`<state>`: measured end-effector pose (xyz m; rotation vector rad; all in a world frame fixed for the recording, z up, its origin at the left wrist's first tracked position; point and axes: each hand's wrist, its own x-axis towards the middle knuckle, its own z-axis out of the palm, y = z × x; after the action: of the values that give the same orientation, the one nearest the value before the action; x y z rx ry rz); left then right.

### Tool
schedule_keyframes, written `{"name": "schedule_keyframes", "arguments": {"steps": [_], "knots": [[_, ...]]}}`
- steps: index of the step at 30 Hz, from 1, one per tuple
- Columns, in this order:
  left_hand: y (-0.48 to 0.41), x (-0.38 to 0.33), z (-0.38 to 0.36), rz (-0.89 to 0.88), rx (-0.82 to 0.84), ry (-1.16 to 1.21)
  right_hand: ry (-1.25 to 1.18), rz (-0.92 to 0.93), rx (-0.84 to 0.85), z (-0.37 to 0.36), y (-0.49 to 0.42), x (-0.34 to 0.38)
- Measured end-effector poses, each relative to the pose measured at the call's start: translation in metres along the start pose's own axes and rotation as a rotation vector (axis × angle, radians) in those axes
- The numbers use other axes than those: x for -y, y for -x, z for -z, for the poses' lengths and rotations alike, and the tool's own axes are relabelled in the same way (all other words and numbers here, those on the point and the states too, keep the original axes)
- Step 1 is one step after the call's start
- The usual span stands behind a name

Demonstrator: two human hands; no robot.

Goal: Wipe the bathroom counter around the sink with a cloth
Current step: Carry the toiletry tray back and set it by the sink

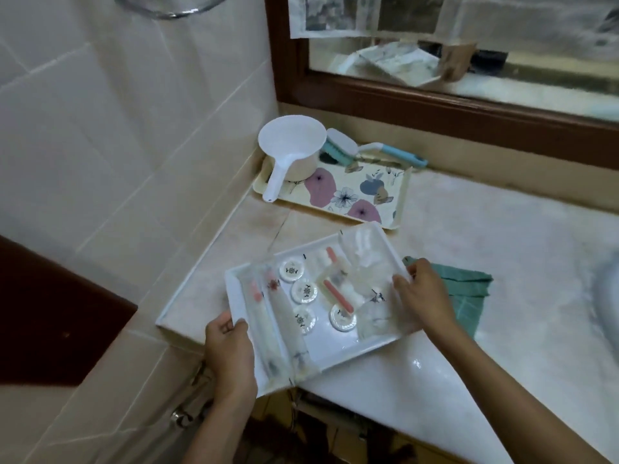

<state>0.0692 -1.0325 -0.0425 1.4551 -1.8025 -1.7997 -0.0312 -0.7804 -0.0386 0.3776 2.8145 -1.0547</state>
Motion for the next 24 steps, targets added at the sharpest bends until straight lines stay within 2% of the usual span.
{"name": "schedule_keyframes", "arguments": {"steps": [9, 16, 24], "knots": [[0.106, -0.001, -0.094, -0.096, 0.281, -0.04, -0.165, -0.202, -0.201, 0.142, 0.042, -0.108], [0.243, 0.037, -0.186, -0.125, 0.492, -0.059, -0.275, -0.327, -0.339, 0.264, 0.091, -0.24], [0.383, 0.081, -0.277, -0.142, 0.684, -0.117, -0.278, -0.465, -0.475, 0.376, 0.134, -0.368]]}}
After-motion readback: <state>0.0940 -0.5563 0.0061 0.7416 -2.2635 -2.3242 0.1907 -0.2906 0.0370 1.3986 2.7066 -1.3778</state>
